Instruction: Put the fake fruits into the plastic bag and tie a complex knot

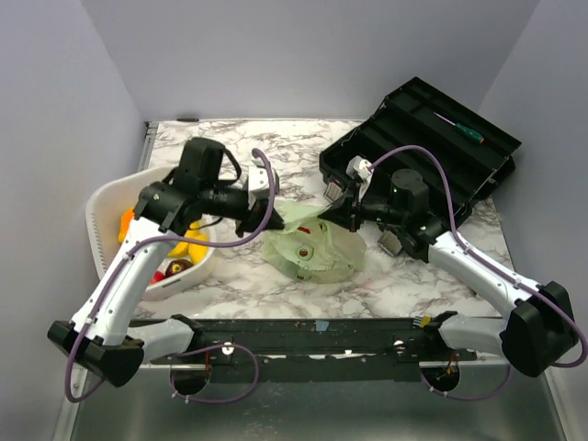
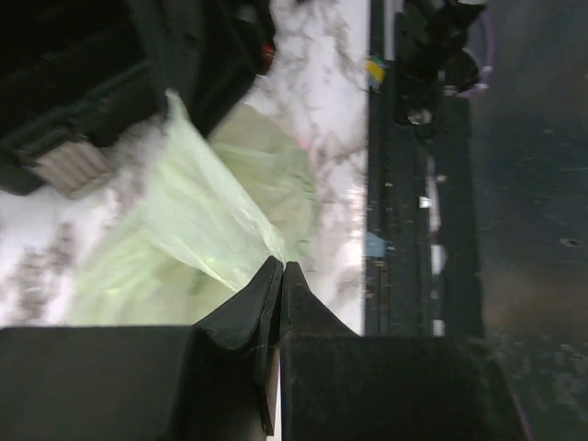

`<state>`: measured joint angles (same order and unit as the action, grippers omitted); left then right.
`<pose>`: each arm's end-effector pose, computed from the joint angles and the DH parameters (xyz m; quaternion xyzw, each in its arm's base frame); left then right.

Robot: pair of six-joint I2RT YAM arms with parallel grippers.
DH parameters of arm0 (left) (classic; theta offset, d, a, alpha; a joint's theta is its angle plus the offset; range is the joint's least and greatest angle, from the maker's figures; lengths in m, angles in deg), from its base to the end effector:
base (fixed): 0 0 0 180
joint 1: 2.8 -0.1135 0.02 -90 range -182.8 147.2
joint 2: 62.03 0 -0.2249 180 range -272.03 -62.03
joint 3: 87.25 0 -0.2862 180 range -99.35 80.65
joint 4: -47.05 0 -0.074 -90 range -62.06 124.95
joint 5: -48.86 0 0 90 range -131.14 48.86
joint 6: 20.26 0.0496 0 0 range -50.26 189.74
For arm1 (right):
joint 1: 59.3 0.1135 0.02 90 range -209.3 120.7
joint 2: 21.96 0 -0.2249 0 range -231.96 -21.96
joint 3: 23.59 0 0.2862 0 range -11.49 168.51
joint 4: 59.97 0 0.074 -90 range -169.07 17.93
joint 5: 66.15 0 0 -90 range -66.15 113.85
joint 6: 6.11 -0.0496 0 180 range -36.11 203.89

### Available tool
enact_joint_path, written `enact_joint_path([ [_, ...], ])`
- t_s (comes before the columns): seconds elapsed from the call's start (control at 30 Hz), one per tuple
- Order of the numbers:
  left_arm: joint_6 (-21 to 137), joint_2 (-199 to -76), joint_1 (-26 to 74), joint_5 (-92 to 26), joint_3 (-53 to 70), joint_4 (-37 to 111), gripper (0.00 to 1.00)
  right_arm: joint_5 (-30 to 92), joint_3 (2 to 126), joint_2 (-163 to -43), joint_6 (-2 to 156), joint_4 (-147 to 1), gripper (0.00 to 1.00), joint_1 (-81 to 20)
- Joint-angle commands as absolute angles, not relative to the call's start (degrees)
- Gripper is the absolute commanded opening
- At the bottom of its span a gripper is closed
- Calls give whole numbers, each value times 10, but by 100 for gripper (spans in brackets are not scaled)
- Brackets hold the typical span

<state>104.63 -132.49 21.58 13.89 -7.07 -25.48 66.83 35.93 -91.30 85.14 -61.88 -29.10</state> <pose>0.2282 -0.1480 0.3957 0.5620 0.6166 -0.3899 0.3898 0.2688 0.1955 0.2527 -0.4182 0.6321 0.4219 0.4976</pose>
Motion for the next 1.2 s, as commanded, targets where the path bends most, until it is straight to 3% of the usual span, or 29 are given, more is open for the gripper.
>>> enact_joint_path([
  [0.0,763,-1251,278,123,102,-30,0,574,336,-910,715,-544,1,-292],
  [0.2,581,-1221,343,6,290,192,0,566,326,-902,613,-496,1,-292],
  [0.47,425,-1284,339,-74,389,482,0,625,284,-886,529,-444,1,-283],
  [0.6,386,-1297,318,-103,411,519,0,620,248,-871,483,-395,1,-253],
  [0.8,251,-1339,260,-49,444,623,0,550,217,-891,393,-289,1,-175],
  [1.03,159,-1357,212,26,464,712,0,488,219,-925,382,-283,2,-141],
  [1.07,153,-1362,211,44,460,713,0,497,223,-920,398,-300,9,-141],
  [1.17,125,-1373,210,82,465,731,0,562,250,-892,478,-372,60,-142],
])
